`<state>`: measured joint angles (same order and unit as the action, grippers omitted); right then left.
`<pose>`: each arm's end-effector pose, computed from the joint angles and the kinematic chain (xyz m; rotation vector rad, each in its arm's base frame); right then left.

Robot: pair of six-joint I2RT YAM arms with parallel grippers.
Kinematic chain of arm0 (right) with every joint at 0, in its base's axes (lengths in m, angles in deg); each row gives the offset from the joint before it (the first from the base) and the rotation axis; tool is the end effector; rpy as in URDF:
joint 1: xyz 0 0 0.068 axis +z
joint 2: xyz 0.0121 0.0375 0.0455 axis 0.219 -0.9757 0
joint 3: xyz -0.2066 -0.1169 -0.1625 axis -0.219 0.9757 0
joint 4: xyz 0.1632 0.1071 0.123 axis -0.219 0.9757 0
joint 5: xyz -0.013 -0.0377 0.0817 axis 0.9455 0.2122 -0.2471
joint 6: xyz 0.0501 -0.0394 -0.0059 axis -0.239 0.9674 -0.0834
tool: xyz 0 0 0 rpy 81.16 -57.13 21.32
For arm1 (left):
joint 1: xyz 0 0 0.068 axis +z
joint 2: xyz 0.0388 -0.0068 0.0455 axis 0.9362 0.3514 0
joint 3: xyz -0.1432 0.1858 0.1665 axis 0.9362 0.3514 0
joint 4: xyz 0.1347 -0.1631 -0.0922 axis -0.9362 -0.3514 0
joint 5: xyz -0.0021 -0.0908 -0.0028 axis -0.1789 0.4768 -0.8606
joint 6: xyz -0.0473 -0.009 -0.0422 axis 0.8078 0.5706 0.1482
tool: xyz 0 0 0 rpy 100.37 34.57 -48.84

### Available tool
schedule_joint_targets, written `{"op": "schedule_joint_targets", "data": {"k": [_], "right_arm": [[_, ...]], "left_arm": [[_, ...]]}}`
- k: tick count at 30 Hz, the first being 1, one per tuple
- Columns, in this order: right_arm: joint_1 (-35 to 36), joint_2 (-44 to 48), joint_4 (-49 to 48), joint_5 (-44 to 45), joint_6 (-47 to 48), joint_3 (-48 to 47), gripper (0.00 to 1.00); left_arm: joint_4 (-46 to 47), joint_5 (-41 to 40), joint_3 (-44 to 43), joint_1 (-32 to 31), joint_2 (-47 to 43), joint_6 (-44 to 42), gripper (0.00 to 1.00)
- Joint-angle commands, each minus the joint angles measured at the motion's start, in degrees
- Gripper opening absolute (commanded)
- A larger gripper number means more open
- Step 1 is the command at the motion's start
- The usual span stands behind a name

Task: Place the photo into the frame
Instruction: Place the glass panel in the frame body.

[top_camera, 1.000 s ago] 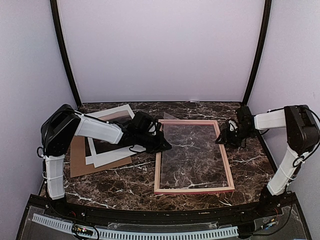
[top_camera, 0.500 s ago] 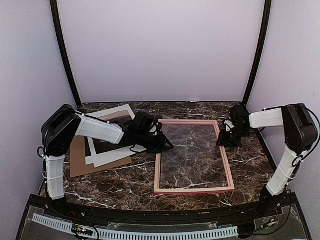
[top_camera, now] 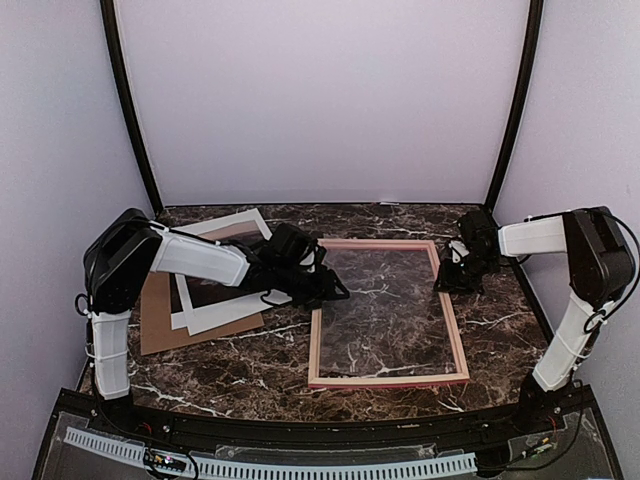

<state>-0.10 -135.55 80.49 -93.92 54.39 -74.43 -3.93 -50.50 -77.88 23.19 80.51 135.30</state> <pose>0.3054 0.0757 0.1757 0.0712 2.7528 0.3578 0.2894 -0.3296 0.1885 0.1492 2.5205 -1.2673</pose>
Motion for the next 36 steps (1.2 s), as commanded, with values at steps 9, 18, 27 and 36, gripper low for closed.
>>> {"op": "schedule_joint_targets", "data": {"k": [9, 18, 27, 36], "right_arm": [[0.36, -0.68, 0.36, 0.95, 0.45, -0.63, 0.42], [0.35, -0.79, 0.35, 1.13, 0.53, -0.66, 0.42], [0.36, -0.77, 0.28, 1.12, 0.58, -0.59, 0.42], [0.36, -0.85, 0.47, 1.26, 0.8, -0.84, 0.42]], "left_arm": [[-8.17, -3.81, -3.39, -0.61, -2.3, -4.45, 0.57], [-12.84, -6.62, -4.42, -0.56, -3.33, -6.89, 0.62], [-16.47, -9.15, -5.54, -0.61, -4.6, -9.22, 0.66], [-19.39, -12.78, -6.31, -0.61, -5.5, -12.19, 0.67]]}}
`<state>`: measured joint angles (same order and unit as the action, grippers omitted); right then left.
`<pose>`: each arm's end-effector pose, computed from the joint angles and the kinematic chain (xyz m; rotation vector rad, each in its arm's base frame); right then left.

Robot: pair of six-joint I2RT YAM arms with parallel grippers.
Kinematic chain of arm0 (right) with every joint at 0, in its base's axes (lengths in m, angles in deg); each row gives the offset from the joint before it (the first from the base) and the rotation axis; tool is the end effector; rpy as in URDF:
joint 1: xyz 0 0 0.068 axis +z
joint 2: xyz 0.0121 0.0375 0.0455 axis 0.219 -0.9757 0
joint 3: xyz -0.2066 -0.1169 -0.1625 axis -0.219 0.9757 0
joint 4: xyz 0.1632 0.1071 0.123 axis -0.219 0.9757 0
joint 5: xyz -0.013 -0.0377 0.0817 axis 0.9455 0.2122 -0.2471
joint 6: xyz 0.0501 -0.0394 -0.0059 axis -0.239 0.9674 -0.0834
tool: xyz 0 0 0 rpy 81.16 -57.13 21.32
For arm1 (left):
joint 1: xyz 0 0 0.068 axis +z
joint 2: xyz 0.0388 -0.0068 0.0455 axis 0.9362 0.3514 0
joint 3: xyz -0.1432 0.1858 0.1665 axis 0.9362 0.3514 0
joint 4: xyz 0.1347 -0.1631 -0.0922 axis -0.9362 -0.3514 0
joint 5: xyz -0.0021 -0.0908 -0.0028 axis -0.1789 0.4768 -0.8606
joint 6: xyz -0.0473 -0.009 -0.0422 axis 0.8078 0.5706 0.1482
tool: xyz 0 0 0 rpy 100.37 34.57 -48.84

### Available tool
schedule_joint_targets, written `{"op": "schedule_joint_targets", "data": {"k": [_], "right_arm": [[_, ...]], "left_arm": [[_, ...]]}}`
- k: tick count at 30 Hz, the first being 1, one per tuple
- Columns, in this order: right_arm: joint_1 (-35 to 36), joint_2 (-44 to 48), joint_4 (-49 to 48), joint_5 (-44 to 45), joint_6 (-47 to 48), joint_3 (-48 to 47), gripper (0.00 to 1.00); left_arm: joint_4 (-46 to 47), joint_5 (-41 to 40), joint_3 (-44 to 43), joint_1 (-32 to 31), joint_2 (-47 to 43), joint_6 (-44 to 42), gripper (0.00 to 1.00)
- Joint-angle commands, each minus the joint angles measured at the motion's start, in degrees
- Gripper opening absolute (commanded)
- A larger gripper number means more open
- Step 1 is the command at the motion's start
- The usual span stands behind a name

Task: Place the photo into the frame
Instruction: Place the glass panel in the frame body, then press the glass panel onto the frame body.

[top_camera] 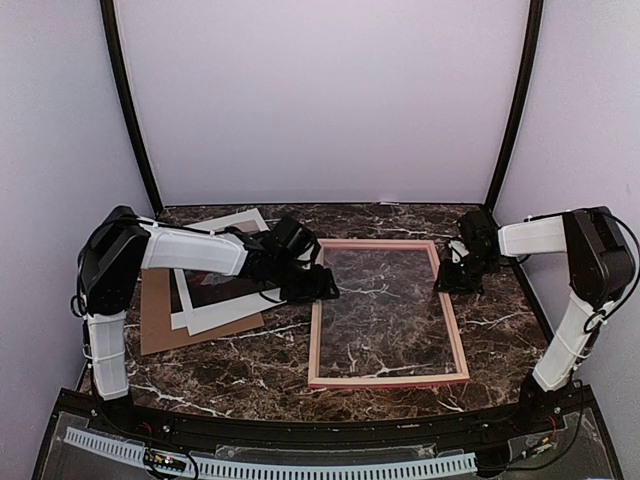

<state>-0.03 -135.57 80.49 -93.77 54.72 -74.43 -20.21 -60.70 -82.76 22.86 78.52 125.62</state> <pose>0.3054 0.0760 0.1756 0.0624 2.7526 0.3529 0.2873 -0.3188 0.2004 0.2348 2.5795 -0.9162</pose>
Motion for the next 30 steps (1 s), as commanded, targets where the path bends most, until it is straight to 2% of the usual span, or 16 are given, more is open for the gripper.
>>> {"op": "schedule_joint_targets", "data": {"k": [1, 10, 21, 30], "right_arm": [[0.3, -0.84, 0.49, 1.12, 0.49, -0.77, 0.42], [0.29, -0.74, 0.72, 0.93, 0.64, -1.24, 0.42], [0.27, -0.91, 0.6, 0.72, 0.73, -1.28, 0.42], [0.25, -0.54, -0.01, 0.73, 0.65, -0.23, 0.42]], "left_arm": [[-3.56, -3.07, -1.54, -0.28, -3.45, -2.75, 0.67], [-10.45, -7.63, -8.33, -0.28, 1.09, -8.57, 0.65], [-11.76, -6.59, -8.06, -1.03, 3.97, -9.43, 0.61], [-14.48, -11.52, -8.05, -3.33, 5.37, -10.22, 0.53]]}}
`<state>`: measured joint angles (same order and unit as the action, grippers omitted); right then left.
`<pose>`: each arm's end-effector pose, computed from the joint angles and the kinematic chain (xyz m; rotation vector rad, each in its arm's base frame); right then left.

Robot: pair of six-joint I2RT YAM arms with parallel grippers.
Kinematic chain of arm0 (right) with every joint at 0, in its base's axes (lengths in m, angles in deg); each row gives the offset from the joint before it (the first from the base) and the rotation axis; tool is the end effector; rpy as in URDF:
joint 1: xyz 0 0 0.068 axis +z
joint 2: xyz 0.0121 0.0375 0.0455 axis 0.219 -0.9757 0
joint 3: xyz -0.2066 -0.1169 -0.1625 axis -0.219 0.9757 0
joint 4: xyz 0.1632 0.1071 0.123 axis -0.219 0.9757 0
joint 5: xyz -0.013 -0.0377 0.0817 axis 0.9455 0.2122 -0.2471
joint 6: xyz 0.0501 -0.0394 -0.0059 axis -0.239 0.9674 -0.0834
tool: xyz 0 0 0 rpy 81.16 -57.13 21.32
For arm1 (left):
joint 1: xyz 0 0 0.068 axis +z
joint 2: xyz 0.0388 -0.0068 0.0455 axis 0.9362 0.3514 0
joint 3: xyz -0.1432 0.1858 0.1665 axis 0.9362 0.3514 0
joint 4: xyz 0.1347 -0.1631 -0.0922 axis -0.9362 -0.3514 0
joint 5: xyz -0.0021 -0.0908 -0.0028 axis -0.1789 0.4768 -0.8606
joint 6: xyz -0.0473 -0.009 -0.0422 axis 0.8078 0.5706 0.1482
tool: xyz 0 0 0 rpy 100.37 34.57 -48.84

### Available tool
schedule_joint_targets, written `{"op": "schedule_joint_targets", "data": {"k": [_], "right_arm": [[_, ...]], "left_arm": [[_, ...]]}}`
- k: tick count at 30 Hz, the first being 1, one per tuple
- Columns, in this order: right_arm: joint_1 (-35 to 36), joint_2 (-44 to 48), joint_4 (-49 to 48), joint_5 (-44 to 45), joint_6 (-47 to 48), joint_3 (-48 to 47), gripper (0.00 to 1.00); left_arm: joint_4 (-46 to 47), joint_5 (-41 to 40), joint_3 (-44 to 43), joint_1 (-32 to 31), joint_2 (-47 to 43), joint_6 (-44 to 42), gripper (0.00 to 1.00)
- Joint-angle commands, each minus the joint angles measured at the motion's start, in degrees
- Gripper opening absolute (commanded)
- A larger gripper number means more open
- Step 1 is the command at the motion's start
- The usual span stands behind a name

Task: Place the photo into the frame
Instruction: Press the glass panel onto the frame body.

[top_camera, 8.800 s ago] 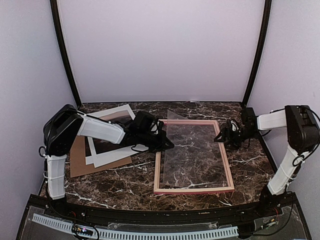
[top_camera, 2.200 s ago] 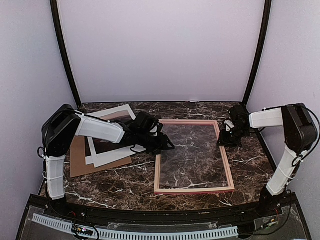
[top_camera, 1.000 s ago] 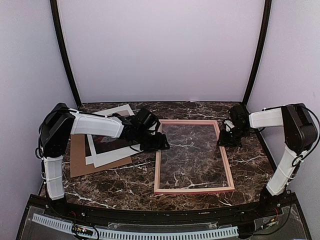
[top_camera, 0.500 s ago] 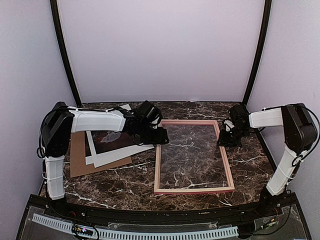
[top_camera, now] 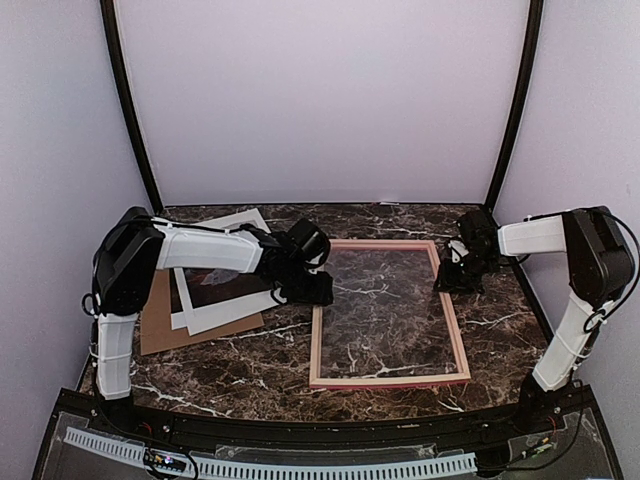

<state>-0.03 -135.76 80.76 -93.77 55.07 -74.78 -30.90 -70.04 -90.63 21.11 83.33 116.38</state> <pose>0.3063 0.0762 0.1759 0.0542 2.7542 0.3509 0.2918 -0.3315 0.1894 0.3989 2.6026 -0.6011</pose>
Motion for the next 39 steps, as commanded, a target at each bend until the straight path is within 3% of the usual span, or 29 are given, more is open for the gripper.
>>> {"op": "schedule_joint_targets", "data": {"k": [1, 18, 27, 39], "right_arm": [[0.29, -0.29, -0.34, 0.71, 0.3, 0.21, 0.42], [0.3, 0.11, -0.08, 1.66, 0.56, 0.49, 0.43], [0.3, 0.05, -0.5, 1.6, 0.47, 0.41, 0.44], [0.25, -0.15, -1.38, 0.44, 0.12, -0.41, 0.49]], "left_arm": [[-3.99, -2.27, -0.18, -1.95, 0.7, -1.06, 0.52], [-7.51, -9.69, 1.9, -4.39, 0.56, -1.64, 0.46], [-1.31, -5.96, 0.08, -2.51, -4.04, -3.56, 0.65], [2.44, -4.54, -7.76, 6.7, -0.7, -7.73, 0.68]]}}
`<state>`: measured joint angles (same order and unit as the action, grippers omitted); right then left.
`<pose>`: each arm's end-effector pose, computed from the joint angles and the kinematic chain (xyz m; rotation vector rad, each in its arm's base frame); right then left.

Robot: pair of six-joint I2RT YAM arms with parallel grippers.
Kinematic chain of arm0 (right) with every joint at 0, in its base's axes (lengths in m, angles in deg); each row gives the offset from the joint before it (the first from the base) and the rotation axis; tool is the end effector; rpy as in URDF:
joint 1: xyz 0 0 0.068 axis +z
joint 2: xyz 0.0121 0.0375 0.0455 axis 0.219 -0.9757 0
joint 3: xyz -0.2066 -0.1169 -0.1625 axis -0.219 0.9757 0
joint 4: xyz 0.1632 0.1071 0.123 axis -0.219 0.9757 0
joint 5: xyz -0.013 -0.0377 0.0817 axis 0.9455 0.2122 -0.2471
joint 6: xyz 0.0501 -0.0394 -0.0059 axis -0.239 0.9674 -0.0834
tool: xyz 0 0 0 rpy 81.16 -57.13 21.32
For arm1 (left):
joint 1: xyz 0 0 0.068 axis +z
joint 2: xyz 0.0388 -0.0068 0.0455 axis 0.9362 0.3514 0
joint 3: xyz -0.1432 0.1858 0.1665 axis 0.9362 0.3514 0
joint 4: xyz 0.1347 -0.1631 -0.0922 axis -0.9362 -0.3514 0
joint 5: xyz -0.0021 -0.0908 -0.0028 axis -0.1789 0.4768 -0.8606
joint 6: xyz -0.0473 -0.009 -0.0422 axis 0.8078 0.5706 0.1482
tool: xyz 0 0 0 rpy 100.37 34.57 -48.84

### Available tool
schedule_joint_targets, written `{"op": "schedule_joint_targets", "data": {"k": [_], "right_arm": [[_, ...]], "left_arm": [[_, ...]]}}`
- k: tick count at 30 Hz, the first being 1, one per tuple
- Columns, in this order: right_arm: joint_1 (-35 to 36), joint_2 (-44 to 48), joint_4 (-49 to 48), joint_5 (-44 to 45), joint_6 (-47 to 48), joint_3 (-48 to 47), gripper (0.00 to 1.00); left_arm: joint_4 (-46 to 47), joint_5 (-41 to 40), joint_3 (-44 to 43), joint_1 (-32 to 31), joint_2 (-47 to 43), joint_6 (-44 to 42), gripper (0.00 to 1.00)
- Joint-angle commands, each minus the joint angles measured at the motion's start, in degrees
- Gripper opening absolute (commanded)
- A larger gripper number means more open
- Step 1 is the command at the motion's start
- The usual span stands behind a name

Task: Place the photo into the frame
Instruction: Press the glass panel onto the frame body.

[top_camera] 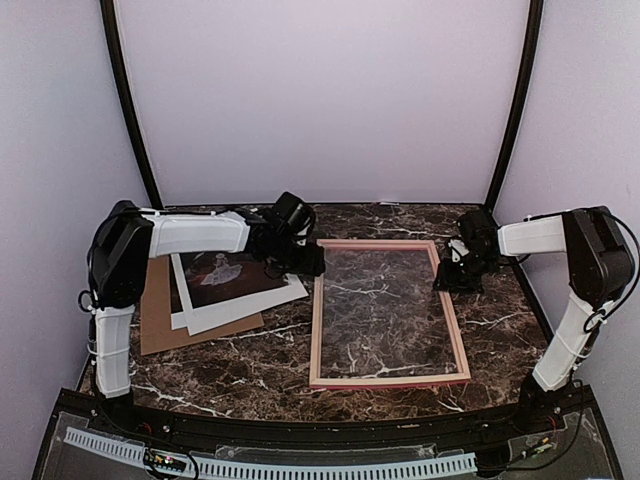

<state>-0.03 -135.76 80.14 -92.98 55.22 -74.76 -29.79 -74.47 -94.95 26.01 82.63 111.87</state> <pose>0.3076 0.0758 0.1763 0.0534 2.7421 0.3340 0.3307 -0.3111 0.2180 0.3351 2.4583 -0.5260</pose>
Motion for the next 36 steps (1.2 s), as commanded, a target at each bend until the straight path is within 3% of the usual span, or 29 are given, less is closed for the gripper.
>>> {"op": "schedule_joint_targets", "data": {"k": [1, 18, 27, 32, 36], "right_arm": [[0.29, -0.27, -0.66, -0.37, -0.03, -0.58, 0.49], [0.3, -0.48, 0.38, 0.01, 0.18, -1.36, 0.48], [0.3, -0.5, -0.42, -0.01, 0.14, -0.15, 0.48], [0.25, -0.53, -0.5, 0.01, 0.14, -0.07, 0.48], [0.3, -0.41, -0.27, 0.12, 0.05, -0.3, 0.48]], "left_arm": [[1.58, -0.98, -4.54, 2.39, 1.11, -3.83, 0.68], [-3.01, -8.69, -26.82, 4.32, 20.47, -13.81, 0.62], [-3.36, -8.79, -24.57, 4.39, 21.1, -12.53, 0.46], [-2.84, -8.39, -22.9, 4.31, 20.47, -12.18, 0.46], [-1.63, -7.37, -21.99, 4.39, 18.64, -11.9, 0.58]]}}
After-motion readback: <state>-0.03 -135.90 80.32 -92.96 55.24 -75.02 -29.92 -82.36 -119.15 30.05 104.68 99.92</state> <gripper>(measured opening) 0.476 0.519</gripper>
